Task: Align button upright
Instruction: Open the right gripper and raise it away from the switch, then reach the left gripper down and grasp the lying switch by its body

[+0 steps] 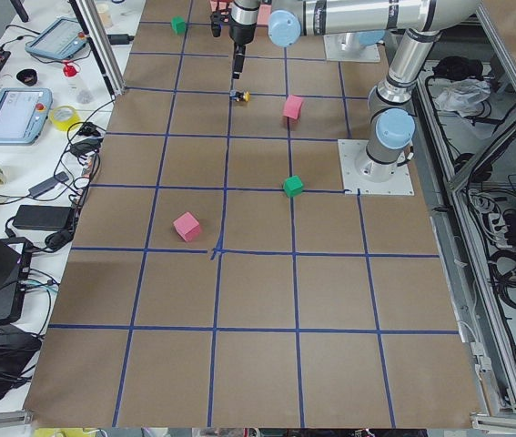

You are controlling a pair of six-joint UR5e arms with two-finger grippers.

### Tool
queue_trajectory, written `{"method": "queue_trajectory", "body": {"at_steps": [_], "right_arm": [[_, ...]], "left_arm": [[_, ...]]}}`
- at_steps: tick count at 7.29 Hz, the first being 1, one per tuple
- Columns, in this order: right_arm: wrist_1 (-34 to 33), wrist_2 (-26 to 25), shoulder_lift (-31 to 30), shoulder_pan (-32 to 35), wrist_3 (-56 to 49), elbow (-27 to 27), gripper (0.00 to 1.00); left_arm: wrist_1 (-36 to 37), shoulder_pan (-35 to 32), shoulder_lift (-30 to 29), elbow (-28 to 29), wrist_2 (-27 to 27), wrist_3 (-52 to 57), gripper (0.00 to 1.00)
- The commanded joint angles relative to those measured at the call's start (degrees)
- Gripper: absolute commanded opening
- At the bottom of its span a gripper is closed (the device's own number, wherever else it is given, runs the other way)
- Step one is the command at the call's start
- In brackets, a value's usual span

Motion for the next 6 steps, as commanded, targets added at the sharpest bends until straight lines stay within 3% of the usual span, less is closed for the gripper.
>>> {"method": "queue_trajectory", "body": {"at_steps": [1, 6], "right_arm": [[0.0, -0.4, -0.4, -0.4, 0.1, 0.0, 1.0], [-0.7, -0.1, -0.4, -0.3, -0.3, 0.3, 1.0]], "left_arm": [[8.6, -3.3, -1.0, -4.8, 0.2, -4.8, 1.0], [38.9, -12.8, -7.1, -18.4, 5.6, -14.3, 1.0]]}}
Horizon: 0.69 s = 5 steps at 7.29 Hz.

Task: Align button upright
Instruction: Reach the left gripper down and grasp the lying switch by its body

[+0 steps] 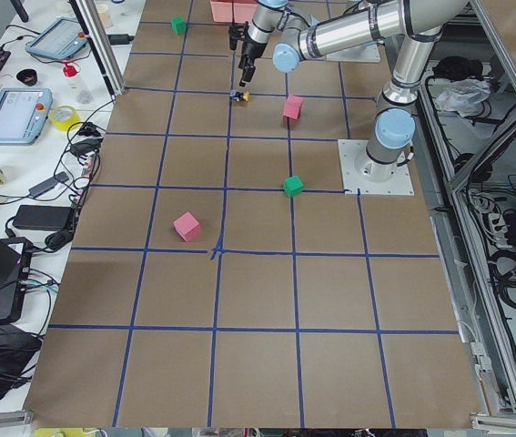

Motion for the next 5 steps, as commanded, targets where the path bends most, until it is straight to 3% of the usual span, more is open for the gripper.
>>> {"method": "queue_trajectory", "body": {"at_steps": [1, 5], "right_arm": [[0.0, 0.1, 0.0, 0.0, -0.1, 0.0, 1.0], [-0.1, -0.4, 0.1, -0.1, -0.4, 0.0, 1.0]], "left_arm": [[13.8, -2.5, -3.4, -5.4, 1.6, -1.3, 0.97], [30.6, -7.8, -14.6, -7.4, 5.2, -5.5, 0.97]]}}
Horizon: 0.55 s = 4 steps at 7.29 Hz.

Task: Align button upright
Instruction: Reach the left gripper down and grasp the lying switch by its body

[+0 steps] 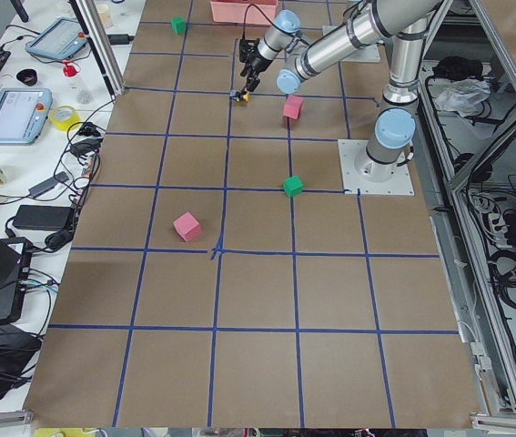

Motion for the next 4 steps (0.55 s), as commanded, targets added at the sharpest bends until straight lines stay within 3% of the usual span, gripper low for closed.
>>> {"method": "queue_trajectory", "body": {"at_steps": [1, 4], "right_arm": [[-0.2, 0.5, -0.1, 0.0, 0.0, 0.0, 1.0], [-0.4, 0.5, 0.0, -0.1, -0.1, 0.1, 1.0]], "left_arm": [[8.0, -3.0, -6.3, -0.6, 2.7, -0.7, 0.97], [15.4, -3.9, -11.9, -1.3, 4.1, 0.2, 0.95]]}}
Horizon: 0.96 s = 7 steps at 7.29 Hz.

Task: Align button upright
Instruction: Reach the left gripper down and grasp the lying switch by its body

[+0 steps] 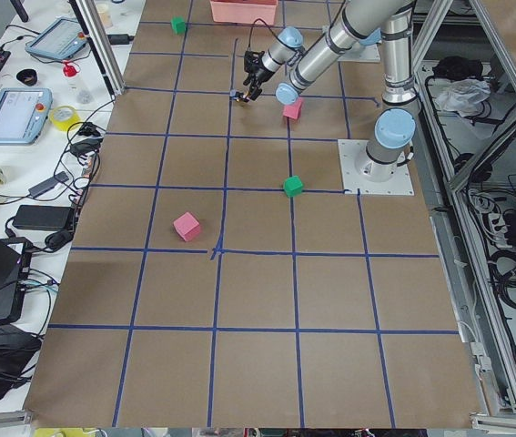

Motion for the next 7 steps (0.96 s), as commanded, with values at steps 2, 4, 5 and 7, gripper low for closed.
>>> {"method": "queue_trajectory", "body": {"at_steps": [2, 4, 5, 7], "right_arm": [[-0.1, 0.0, 0.1, 0.0, 0.0, 0.0, 1.0], [0.0, 0.0, 0.2, 0.0, 0.0, 0.1, 1.0], [0.0, 0.0, 0.2, 0.0, 0.0, 0.1, 1.0], [-0.1, 0.0, 0.3, 0.0, 0.0, 0.1, 1.0]], "left_arm": [[4.3, -0.3, -3.8, 0.6, 0.8, 1.2, 0.88], [5.1, -0.4, -4.5, 0.6, 0.8, 1.2, 0.68], [5.0, -0.7, -4.5, 0.5, 0.9, 0.6, 0.67], [4.9, -0.8, -4.3, 0.6, 0.8, 0.6, 0.29]]}}
